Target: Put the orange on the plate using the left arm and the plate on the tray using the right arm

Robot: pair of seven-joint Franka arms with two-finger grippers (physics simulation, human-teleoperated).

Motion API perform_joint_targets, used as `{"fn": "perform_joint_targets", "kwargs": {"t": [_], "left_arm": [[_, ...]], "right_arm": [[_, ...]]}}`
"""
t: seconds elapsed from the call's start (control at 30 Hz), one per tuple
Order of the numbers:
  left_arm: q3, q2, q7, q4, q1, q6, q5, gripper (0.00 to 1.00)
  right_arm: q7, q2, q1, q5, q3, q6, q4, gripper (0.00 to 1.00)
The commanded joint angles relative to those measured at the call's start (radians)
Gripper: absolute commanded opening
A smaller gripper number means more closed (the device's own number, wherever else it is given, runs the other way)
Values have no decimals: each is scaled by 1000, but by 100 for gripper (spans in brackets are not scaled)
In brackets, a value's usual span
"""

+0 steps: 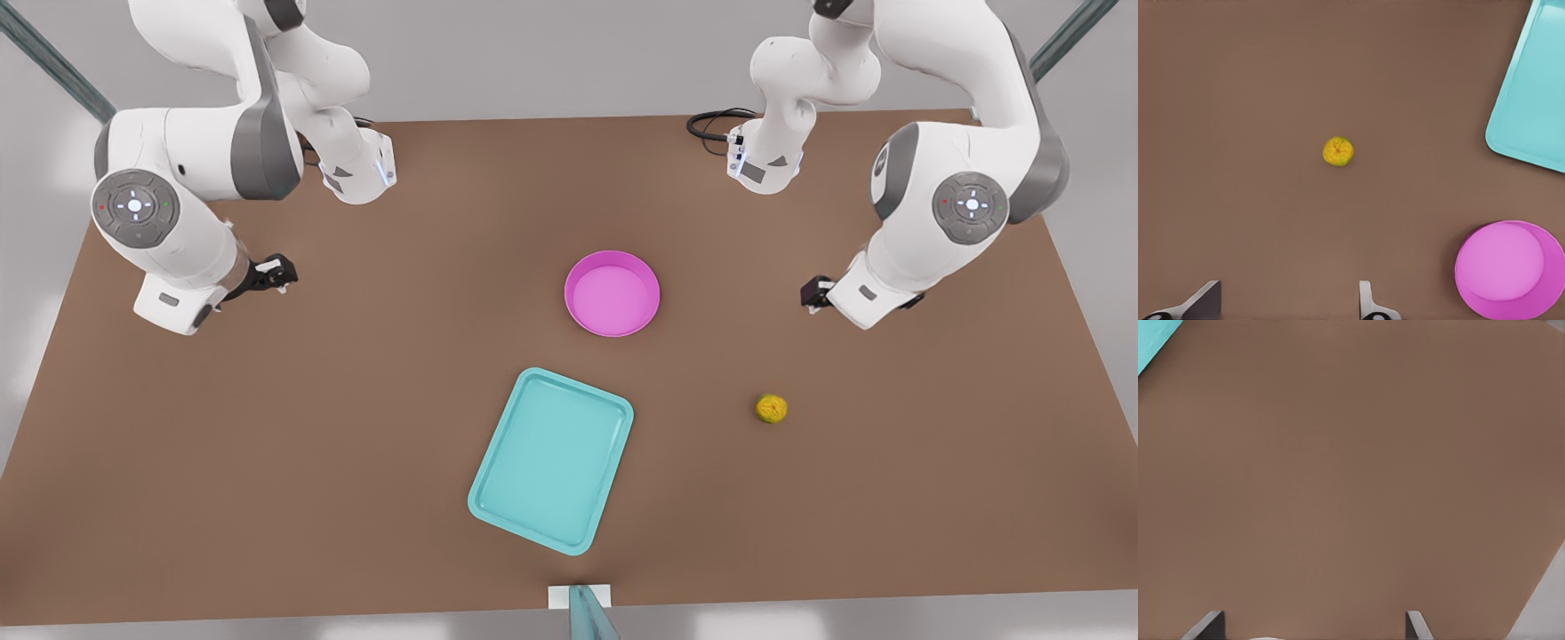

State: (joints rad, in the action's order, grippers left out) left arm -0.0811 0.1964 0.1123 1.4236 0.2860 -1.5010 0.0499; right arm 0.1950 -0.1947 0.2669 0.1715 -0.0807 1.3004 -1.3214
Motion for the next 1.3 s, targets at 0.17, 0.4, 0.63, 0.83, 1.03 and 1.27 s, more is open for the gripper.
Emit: {"fn": "perform_joint_targets", "kwargs": {"t": [0.17, 0.4, 0.63, 0.83, 1.03, 1.27], "left_arm": [[84, 486, 30, -48, 2, -501, -10, 100], [55, 497, -20, 104, -31, -682, -11, 100], [34, 526, -22, 132, -71, -703, -44, 100], [34, 558, -22, 158, -79, -700, -42, 100], [34, 569, -20, 159, -79, -700, -42, 100], [29, 563, -20, 167, -84, -660, -42, 100]], "right_arm": [[-124, -3, 2, -30, -1, 45, 1, 100], [-183, -5, -2, -67, -1, 34, -22, 100], [-220, -5, -2, -95, 1, 30, -52, 100], [-241, -5, 2, -112, 1, 22, -62, 100], [-241, -14, 2, -116, 1, 22, -61, 100], [-241, -17, -2, -127, -1, 22, -61, 100]]}}
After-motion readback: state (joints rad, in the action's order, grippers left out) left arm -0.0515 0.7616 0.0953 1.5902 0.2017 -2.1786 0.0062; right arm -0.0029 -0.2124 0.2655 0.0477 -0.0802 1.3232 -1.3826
